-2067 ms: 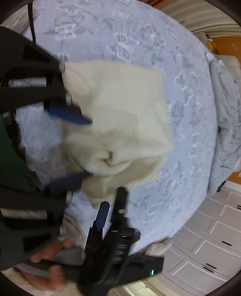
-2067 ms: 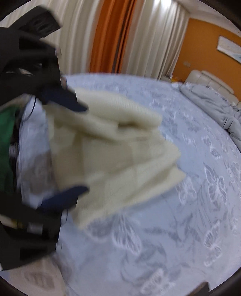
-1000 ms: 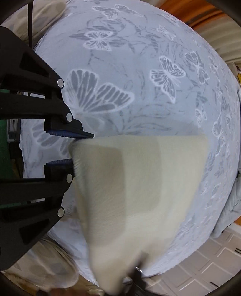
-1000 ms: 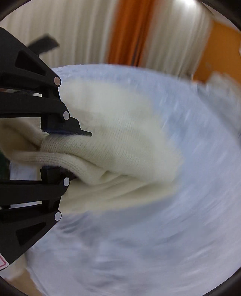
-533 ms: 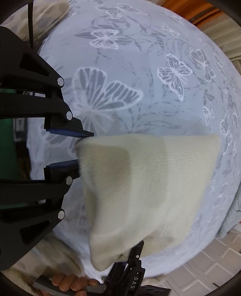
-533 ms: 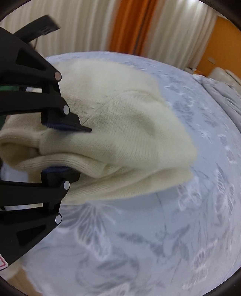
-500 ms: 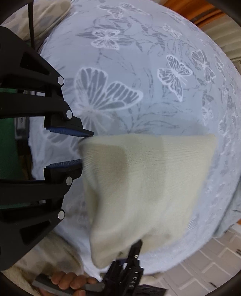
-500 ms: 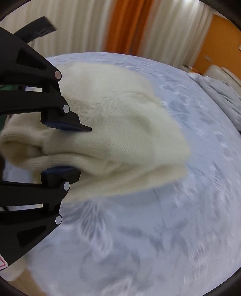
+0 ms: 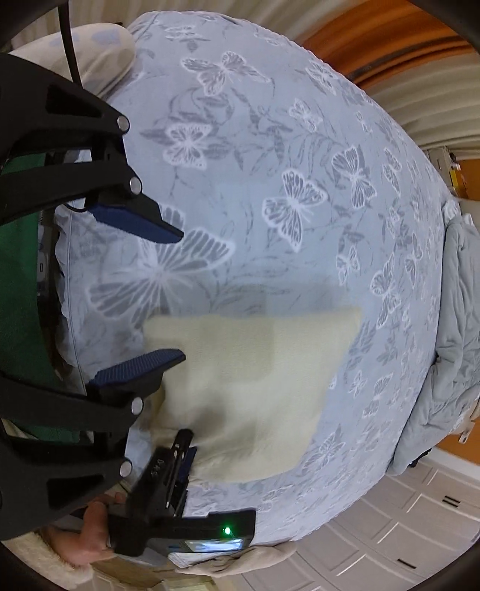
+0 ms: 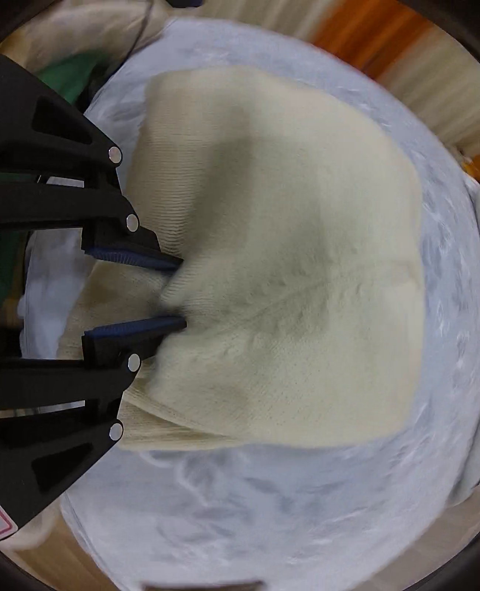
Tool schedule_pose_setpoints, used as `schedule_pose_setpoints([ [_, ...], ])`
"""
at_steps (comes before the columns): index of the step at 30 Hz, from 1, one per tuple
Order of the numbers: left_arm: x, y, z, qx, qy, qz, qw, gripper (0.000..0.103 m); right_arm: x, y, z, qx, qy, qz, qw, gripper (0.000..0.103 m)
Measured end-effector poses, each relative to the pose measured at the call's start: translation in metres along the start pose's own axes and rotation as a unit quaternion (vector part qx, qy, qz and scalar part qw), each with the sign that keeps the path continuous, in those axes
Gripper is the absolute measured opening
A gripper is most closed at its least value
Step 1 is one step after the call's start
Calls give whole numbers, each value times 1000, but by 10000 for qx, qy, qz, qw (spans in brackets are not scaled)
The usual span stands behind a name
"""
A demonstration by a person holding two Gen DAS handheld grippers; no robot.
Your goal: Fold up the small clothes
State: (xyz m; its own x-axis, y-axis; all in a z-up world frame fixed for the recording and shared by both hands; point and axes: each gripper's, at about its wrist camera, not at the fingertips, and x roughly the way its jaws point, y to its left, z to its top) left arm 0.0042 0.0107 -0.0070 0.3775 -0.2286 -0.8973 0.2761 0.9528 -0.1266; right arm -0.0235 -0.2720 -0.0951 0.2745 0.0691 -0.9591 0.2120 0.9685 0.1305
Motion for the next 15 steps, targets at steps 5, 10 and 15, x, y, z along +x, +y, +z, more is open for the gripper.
schedule_pose_setpoints([
  [5, 1, 7, -3, -20, -1, 35, 10000, 60, -48, 33, 10, -190, -523, 486, 9973, 23],
  [10, 0, 5, -2, -4, -9, 24, 10000, 60, -40, 76, 29, -507, -381, 985, 9931, 23],
  [15, -3, 10, -1, -59, -38, 156, 9999, 61, 17, 96, 27, -841, 350, 863, 9921, 21],
])
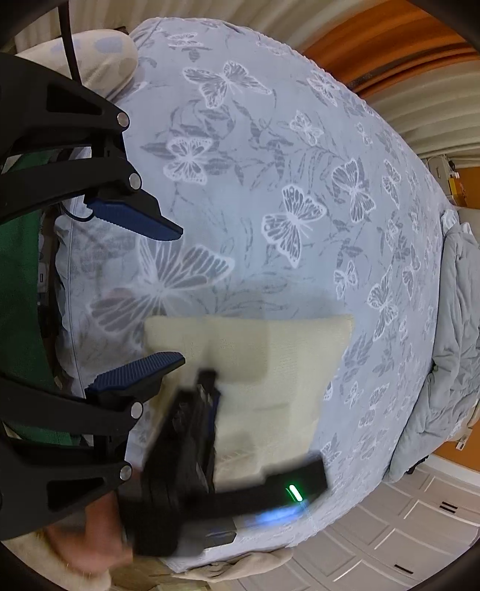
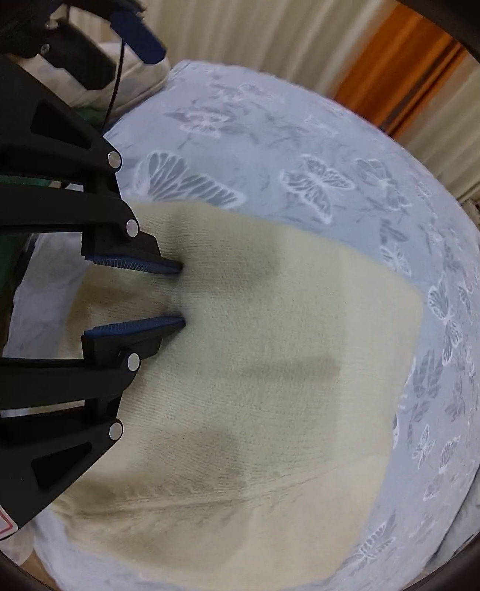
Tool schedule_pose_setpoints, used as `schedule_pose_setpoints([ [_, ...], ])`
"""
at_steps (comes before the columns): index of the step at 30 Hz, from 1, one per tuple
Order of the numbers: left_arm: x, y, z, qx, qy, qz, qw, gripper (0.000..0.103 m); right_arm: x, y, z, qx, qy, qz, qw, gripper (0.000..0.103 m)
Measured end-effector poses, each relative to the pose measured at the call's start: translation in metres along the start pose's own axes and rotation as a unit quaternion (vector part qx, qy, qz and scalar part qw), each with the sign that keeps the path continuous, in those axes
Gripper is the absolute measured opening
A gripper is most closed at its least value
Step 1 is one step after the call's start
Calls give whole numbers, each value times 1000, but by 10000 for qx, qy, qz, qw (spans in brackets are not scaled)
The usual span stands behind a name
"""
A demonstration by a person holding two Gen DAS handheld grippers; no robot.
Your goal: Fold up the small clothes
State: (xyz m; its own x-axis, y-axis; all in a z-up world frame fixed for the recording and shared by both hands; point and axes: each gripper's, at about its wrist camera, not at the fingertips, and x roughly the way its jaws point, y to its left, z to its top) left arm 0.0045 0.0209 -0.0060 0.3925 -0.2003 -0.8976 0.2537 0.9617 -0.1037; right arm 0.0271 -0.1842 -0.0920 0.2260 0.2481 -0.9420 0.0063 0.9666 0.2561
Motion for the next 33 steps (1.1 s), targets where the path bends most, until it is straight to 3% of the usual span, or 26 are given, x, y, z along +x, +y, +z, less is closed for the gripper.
schedule_pose_setpoints([
  [1, -1, 2, 0, -4, -8, 21, 10000, 61, -7, -2, 2, 67, 8, 53, 10000, 21],
  [3, -2, 4, 0, 7, -30, 55, 10000, 61, -44, -10, 3, 227, -402, 144, 9988, 20],
  [7, 1, 5, 1, -13, 0, 15, 10000, 64, -98, -53, 11, 753, -1048, -205, 9914, 20],
  [9, 2, 1, 3, 18, 15, -36, 10000, 64, -111, -88, 9, 1057, -1176, -673, 9851, 30],
  [11, 3, -6, 6, 63, 18, -136, 9999, 64, -110, -128, 6, 1571, -1105, -614, 9795, 51],
  [12, 3, -9, 7, 71, 17, -178, 9998, 66, -104, -146, 5, 1841, -1049, -458, 9762, 51],
  [16, 20, -26, 11, 128, 186, -366, 9991, 68, -68, -162, 18, 1985, -746, -170, 9771, 51],
  [18, 30, -33, 12, 179, 277, -385, 9987, 68, -46, -161, 26, 2078, -567, 51, 9765, 45],
  [19, 36, -39, 12, 229, 326, -351, 9986, 68, -43, -158, 33, 1963, -594, 38, 9787, 16],
  [20, 40, -42, 13, 274, 350, -315, 9985, 68, -52, -152, 38, 1797, -717, 51, 9811, 10],
  [23, 43, -49, 14, 408, 355, -280, 9981, 68, -111, -119, 46, 1093, -1587, 70, 9812, 10],
  [25, 47, -51, 14, 475, 364, -228, 9979, 68, -121, -117, 49, 901, -1813, 47, 9793, 10],
  [29, 69, -55, 10, 520, 638, -154, 9965, 68, -35, -157, 54, 1273, -479, -372, 9900, 16],
  [33, 77, -51, 8, 402, 776, -210, 9960, 68, -81, -153, 21, 1680, -1203, -96, 9784, 21],
])
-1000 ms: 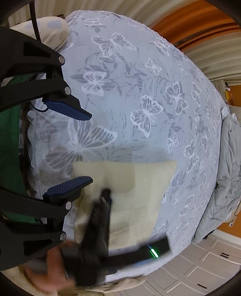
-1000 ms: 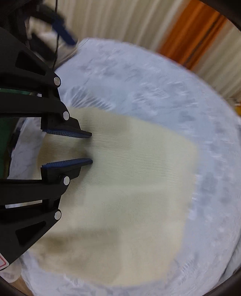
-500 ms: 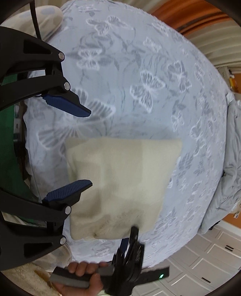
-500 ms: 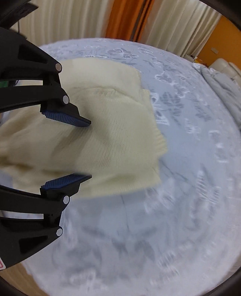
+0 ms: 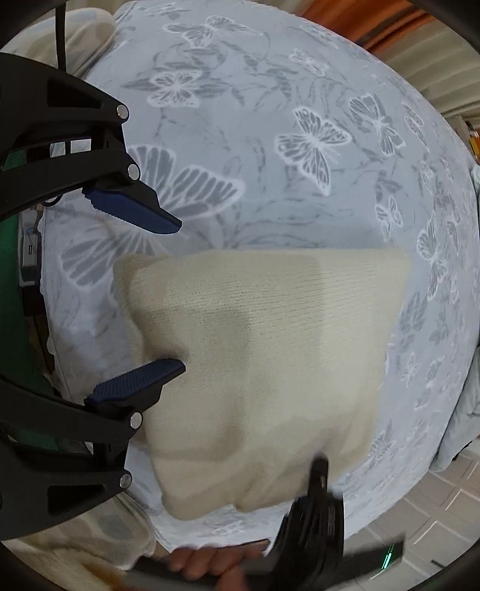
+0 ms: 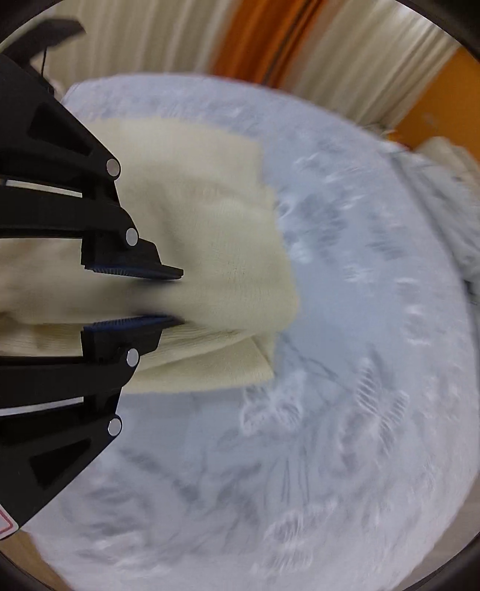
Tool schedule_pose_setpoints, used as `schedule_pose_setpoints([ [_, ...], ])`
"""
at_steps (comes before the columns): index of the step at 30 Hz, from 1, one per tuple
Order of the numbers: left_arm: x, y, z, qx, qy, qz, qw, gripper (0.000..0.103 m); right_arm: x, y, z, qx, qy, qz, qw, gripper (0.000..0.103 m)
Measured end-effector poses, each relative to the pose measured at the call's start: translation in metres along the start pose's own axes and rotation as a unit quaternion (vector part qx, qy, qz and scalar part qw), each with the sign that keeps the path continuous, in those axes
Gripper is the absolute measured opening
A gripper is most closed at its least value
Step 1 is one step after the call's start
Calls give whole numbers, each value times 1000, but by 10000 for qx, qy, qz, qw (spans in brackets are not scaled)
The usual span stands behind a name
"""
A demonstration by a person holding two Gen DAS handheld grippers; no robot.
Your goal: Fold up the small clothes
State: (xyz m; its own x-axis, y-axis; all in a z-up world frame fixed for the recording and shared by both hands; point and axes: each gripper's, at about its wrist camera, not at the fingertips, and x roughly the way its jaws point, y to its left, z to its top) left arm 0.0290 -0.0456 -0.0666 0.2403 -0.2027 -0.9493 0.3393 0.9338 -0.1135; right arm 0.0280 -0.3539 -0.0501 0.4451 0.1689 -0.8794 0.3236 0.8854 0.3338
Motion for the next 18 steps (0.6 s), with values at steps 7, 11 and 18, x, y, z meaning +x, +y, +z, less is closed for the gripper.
schedule_pose_setpoints([
  [7, -15, 3, -9, 203, -121, -227, 9995, 68, -31, 1, -98, -177, 592, -116, 9980, 51],
  [11, -14, 3, -27, 514, -177, -311, 9980, 74, -1, -4, -115, -25, 769, -146, 9969, 39],
  [18, 9, 7, -26, 618, 56, -326, 9975, 29, -64, 25, -78, -429, -202, -192, 9987, 9],
])
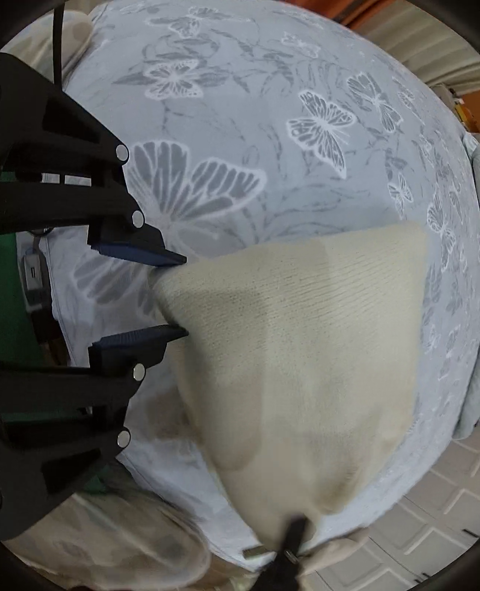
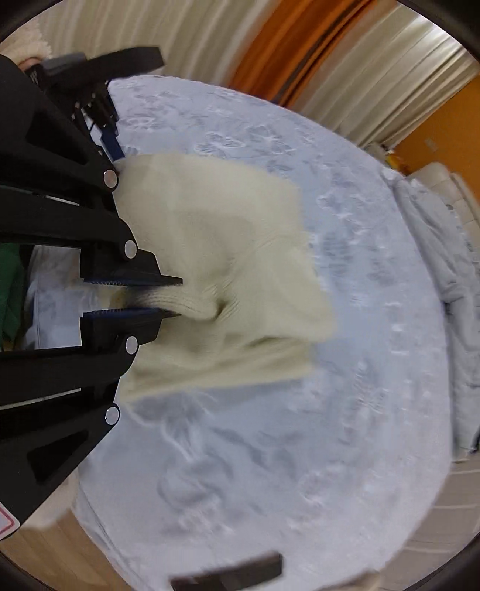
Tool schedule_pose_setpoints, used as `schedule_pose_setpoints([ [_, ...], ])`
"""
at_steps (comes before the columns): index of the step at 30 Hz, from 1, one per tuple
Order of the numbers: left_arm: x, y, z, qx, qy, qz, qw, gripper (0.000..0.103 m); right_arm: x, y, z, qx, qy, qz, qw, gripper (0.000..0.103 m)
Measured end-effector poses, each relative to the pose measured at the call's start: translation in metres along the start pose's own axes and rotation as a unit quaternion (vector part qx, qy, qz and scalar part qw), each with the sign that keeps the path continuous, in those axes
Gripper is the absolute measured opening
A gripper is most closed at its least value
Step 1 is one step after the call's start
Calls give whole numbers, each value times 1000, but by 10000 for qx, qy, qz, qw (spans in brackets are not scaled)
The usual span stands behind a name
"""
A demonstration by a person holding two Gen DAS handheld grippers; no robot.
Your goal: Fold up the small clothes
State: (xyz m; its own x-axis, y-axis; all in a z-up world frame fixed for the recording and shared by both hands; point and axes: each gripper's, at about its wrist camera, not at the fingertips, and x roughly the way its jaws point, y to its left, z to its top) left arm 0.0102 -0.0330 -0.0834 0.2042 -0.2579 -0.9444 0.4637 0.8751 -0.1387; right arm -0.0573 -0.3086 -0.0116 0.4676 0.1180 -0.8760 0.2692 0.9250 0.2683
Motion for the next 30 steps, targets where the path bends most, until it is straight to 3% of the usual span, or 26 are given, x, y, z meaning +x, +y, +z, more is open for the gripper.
schedule_pose_setpoints([
  [3, 7, -2, 0, 45, 120, 108, 9999, 29, 61, -16, -14, -305, 870, -919, 9915, 8],
  [4, 11, -1, -1, -9, 219, 105, 9997, 29, 85, -24, -24, -237, 1266, -1019, 9864, 8],
  [5, 16, -1, -2, -59, 325, 121, 9994, 29, 88, -26, -26, -140, 1309, -1063, 9856, 8],
  [10, 2, 1, -8, -94, 263, 264, 9993, 29, 62, -17, -15, 19, 1078, -1136, 9877, 19],
  [13, -22, 5, -9, -138, -51, 29, 9999, 33, 23, -10, -11, 68, 489, -1071, 9930, 24],
  [14, -28, 5, -9, -128, -136, 43, 9998, 34, 12, -2, -5, -3, 324, -877, 9956, 23],
  [18, -46, 1, -4, -62, -386, 131, 9991, 36, 19, 34, 11, -374, 399, -338, 9979, 18],
  [22, -54, -7, 6, -9, -462, 200, 9987, 36, 111, 37, 13, -672, 1195, -769, 9876, 14],
  [23, -57, -7, 8, -42, -504, 214, 9985, 36, 119, 35, 17, -633, 1175, -775, 9880, 14],
  [25, -60, -7, 10, -59, -537, 263, 9982, 36, 113, 38, 27, -514, 1235, -776, 9880, 14],
  [27, -60, -5, 9, -47, -538, 386, 9978, 36, 87, 50, 35, -391, 1020, -498, 9928, 15],
  [30, -58, 3, 7, -196, -514, 412, 9976, 36, 63, 82, 40, -724, 747, -121, 9945, 16],
])
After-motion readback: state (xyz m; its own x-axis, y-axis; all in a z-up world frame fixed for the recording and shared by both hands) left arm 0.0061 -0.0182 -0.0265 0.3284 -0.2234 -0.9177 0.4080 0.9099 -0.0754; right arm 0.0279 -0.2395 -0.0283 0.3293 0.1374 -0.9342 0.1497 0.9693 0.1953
